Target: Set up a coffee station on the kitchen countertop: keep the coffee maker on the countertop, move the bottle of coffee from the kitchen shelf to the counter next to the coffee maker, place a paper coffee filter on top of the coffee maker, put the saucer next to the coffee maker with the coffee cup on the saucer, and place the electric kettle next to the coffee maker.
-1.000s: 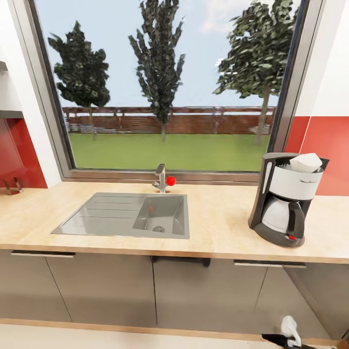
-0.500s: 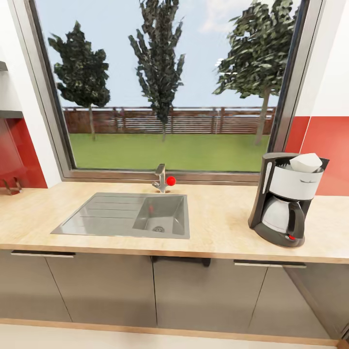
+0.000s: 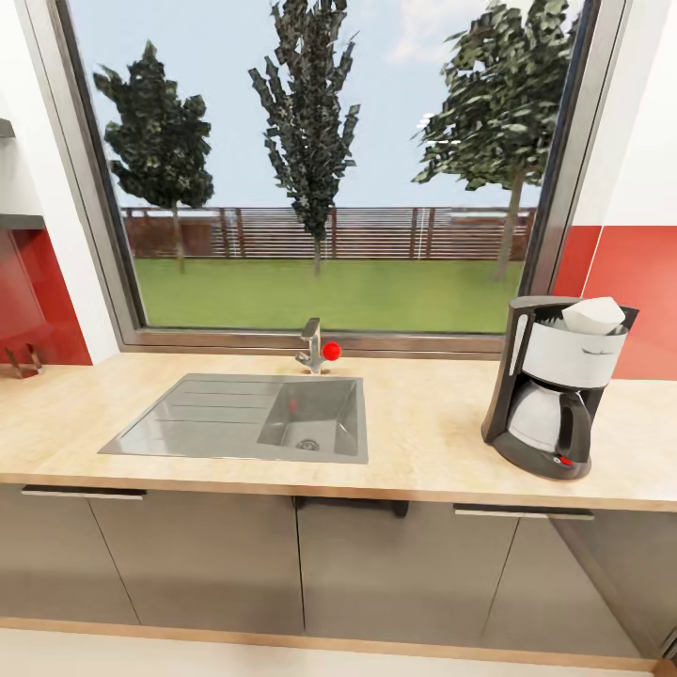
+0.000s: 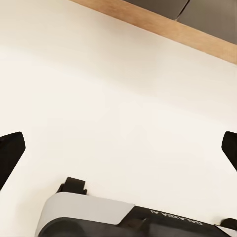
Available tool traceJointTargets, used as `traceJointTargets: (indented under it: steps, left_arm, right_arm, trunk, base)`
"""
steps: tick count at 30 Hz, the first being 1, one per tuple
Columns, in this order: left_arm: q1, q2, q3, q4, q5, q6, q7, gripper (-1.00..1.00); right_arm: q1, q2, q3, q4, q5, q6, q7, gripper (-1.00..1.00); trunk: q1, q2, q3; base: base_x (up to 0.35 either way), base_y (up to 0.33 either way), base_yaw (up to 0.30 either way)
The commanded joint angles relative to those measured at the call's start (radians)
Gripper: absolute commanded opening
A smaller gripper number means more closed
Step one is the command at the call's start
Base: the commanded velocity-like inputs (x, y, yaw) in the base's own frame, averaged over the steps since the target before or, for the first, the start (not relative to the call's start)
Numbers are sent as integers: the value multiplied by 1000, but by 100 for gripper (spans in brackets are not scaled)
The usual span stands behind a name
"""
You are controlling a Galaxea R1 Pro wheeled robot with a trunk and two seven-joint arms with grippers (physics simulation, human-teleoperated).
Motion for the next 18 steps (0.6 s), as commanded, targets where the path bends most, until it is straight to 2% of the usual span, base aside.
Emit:
traceJointTargets:
  steps: [1,6,18]
  left_arm:
    - [0,-1,2,-1,8,-1,-1,100]
    - [0,-3,2,-1,8,-1,-1,100]
    - [0,-4,2,-3,9,-1,-1,100]
  right_arm:
    - [-1,0,-7,1,11,-6,4,100]
    - [-1,2,-7,0,11,-6,4,100]
    - [-1,2,-7,0,11,-5,4,100]
  trunk:
    - [0,-1,-1]
    - [0,-1,-1]
    - [0,-1,-1]
  base:
    - [0,0,0]
    - [0,0,35]
    - [0,0,245]
